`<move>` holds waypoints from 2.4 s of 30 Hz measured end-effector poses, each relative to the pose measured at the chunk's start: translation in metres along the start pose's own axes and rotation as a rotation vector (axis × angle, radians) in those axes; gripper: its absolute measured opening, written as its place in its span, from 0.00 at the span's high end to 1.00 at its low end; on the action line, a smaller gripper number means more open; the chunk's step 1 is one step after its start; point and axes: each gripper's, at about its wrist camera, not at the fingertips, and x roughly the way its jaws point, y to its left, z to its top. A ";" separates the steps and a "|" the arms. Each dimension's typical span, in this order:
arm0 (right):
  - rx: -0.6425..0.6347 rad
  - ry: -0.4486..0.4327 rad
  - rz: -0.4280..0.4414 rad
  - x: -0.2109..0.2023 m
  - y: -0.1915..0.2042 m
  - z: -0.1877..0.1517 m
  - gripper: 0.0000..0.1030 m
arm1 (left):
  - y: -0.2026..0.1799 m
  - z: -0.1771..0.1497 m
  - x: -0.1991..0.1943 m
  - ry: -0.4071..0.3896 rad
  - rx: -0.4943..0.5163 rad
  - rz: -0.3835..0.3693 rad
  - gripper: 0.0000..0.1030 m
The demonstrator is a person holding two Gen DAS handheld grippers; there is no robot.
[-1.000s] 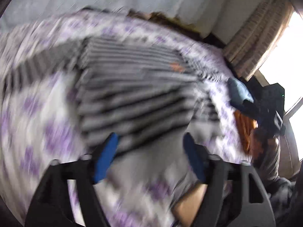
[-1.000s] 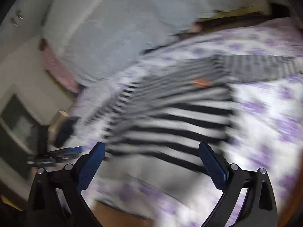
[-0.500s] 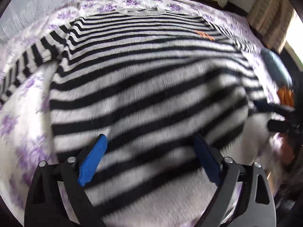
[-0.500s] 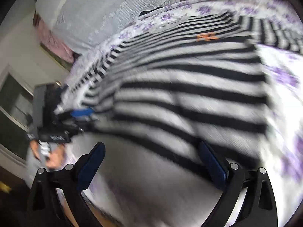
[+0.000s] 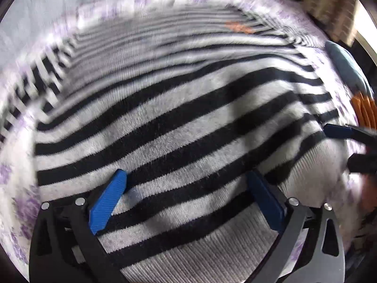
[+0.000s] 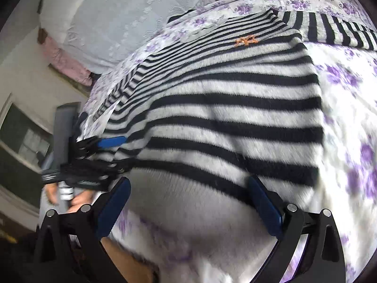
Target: Fold small clothes
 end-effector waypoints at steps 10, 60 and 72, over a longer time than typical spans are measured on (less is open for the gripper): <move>0.287 -0.137 0.096 -0.046 -0.032 0.054 0.03 | 0.004 0.053 -0.045 -0.124 -0.049 -0.062 0.05; 0.903 -1.068 -0.103 -0.088 -0.278 0.123 0.66 | -0.014 0.089 0.042 -0.110 -0.041 0.027 0.04; 0.669 -1.056 0.057 -0.098 -0.238 0.144 0.72 | 0.017 0.095 0.016 -0.192 -0.140 0.032 0.04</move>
